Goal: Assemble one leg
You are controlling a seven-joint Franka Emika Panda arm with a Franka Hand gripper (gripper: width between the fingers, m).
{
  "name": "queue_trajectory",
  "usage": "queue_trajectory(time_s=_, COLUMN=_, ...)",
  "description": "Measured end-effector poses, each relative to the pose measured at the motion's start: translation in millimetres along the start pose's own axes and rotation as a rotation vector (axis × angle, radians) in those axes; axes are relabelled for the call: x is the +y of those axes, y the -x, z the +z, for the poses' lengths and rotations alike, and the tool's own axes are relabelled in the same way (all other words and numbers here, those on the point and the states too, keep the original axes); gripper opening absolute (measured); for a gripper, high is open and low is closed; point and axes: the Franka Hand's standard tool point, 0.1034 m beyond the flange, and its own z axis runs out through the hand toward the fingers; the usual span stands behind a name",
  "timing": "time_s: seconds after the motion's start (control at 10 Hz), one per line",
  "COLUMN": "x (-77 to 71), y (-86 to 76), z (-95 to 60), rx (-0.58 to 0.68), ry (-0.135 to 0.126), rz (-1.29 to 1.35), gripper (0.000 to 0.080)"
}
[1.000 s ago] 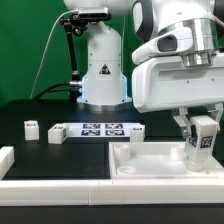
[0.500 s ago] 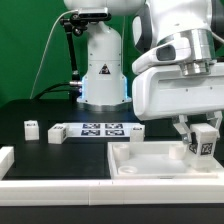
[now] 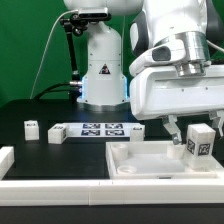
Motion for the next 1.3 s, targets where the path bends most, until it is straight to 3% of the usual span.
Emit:
queue_trajectory(time_s=0.1, x=0.0, y=0.0, z=0.0, rx=0.0, ry=0.0, rz=0.0, gripper=0.0628)
queue_trajectory(time_s=0.5, x=0.6, y=-0.4, z=-0.2, rx=-0.005, ry=0.0, rz=-0.003, gripper=0.0649)
queue_trajectory(time_s=0.9, x=4.3, y=-16.0, z=-1.6, rx=-0.052, ry=-0.011, rz=-0.013, gripper=0.0649)
queue_trajectory(time_s=1.3, x=2.5, y=-9.2, z=-1.4, rx=-0.377, ry=-0.083, rz=0.0, gripper=0.0649)
